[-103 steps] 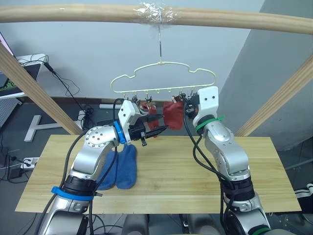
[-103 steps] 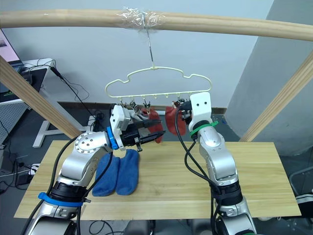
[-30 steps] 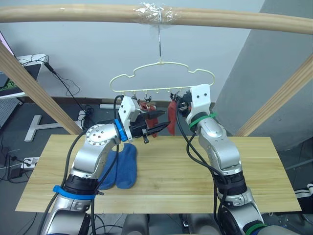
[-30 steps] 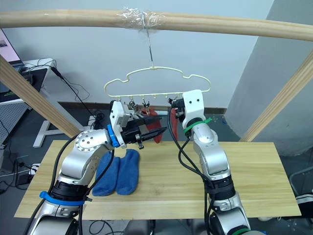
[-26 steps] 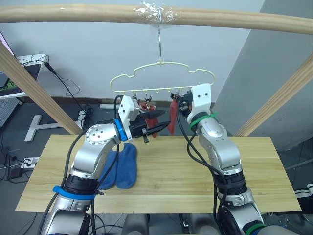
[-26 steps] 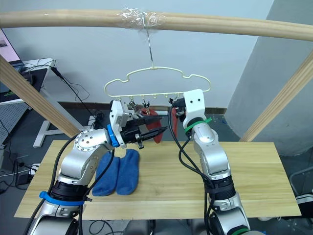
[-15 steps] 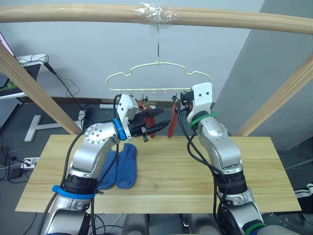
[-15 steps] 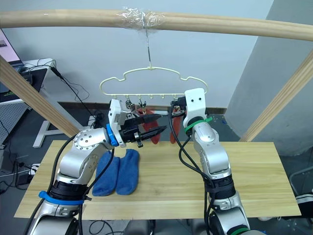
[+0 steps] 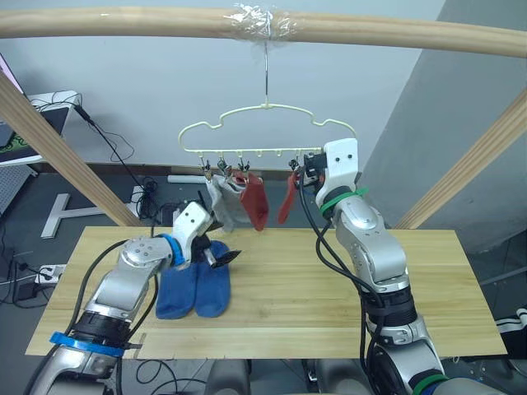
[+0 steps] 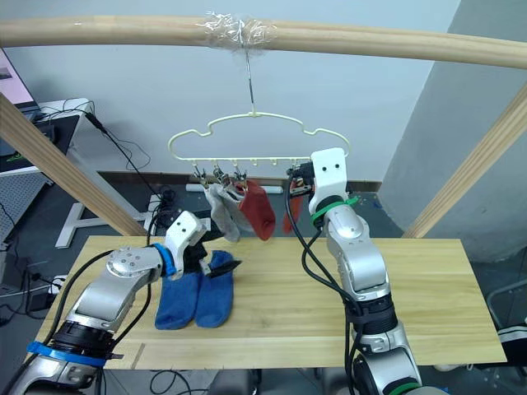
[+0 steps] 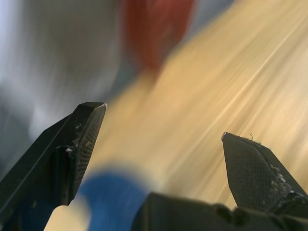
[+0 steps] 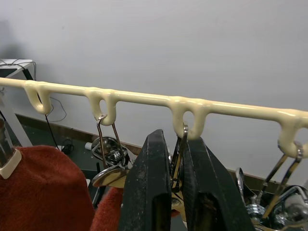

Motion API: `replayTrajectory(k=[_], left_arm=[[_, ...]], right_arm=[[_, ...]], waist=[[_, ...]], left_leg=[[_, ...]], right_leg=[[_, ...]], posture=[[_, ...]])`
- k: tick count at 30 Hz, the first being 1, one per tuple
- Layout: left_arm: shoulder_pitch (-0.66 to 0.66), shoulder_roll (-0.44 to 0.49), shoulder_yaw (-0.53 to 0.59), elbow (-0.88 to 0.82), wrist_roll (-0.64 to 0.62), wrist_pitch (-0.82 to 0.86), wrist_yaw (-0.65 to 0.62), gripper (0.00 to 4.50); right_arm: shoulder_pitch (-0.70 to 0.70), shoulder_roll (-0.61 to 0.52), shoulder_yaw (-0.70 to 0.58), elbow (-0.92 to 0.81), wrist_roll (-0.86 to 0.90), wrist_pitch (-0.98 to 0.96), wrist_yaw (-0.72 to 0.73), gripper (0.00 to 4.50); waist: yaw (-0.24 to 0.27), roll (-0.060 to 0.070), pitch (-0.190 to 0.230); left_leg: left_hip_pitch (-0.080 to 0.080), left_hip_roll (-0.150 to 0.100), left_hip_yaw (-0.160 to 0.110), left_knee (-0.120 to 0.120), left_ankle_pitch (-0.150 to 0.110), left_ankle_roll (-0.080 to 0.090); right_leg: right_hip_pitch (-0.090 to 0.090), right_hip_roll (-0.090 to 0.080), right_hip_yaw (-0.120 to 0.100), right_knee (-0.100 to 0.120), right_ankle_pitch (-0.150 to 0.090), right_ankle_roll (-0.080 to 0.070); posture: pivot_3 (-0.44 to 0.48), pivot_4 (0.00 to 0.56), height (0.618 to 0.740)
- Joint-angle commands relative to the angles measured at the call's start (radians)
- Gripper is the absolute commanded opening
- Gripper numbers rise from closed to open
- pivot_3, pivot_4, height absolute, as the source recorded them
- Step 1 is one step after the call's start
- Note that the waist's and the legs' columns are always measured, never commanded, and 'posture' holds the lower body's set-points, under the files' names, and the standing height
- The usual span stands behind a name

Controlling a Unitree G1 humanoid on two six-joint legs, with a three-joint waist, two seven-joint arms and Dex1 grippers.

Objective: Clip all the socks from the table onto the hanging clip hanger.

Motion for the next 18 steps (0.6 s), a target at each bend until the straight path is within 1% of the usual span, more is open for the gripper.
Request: replayTrajectory(k=[1, 3, 9, 12, 14, 18], left_arm=[[-0.022, -0.039, 0.027, 0.065, -0.022, 0.067, 0.016, 4.46], [-0.034, -0.063, 0.029, 0.1, -0.024, 0.105, 0.024, 4.46], [-0.097, -0.129, 0.007, 0.238, 0.036, 0.066, 0.082, 4.46], [-0.126, -0.136, -0.021, 0.293, 0.07, 0.082, 0.082, 3.85], [-0.135, -0.14, -0.03, 0.307, 0.076, 0.099, 0.076, 3.26], [-0.12, -0.13, -0.053, 0.288, 0.095, 0.09, 0.05, 1.89]], right_arm=[[-0.021, 0.002, -0.001, -0.038, 0.012, -0.01, 0.009, 0.0], [-0.022, 0.002, 0.0, -0.038, 0.013, -0.01, 0.011, 0.0], [-0.024, 0.005, 0.002, -0.035, 0.011, -0.007, 0.015, 0.0], [-0.024, 0.006, 0.003, -0.035, 0.01, -0.004, 0.017, 0.0], [-0.024, 0.006, 0.003, -0.036, 0.01, -0.003, 0.018, 0.0], [-0.024, 0.009, 0.003, -0.038, 0.008, -0.003, 0.015, 0.0]], waist=[[0.002, 0.0, 0.0], [0.005, 0.0, 0.0], [0.011, 0.0, 0.0], [0.009, 0.0, 0.0], [0.008, 0.0, 0.0], [0.008, 0.0, 0.0]], left_leg=[[0.0, 0.0, 0.0, 0.0, 0.0, 0.0], [0.0, 0.0, 0.0, 0.0, 0.0, 0.0], [0.0, 0.0, 0.0, 0.0, 0.0, 0.0], [0.0, 0.0, 0.0, 0.0, 0.0, 0.0], [0.0, 0.0, 0.0, 0.0, 0.0, 0.0], [0.0, 0.0, 0.0, 0.0, 0.0, 0.0]], right_leg=[[0.0, 0.0, 0.0, 0.0, 0.0, 0.0], [0.0, 0.0, 0.0, 0.0, 0.0, 0.0], [0.0, 0.0, -0.001, 0.001, 0.0, 0.0], [-0.001, 0.0, 0.0, 0.002, 0.0, 0.0], [-0.001, 0.0, 0.0, 0.002, 0.0, 0.0], [-0.001, 0.0, 0.0, 0.003, 0.0, 0.0]], posture=[[0.014, 0.207, 0.705], [0.018, 0.207, 0.705], [0.016, 0.209, 0.705], [0.013, 0.21, 0.705], [0.013, 0.21, 0.705], [0.004, 0.21, 0.705]])
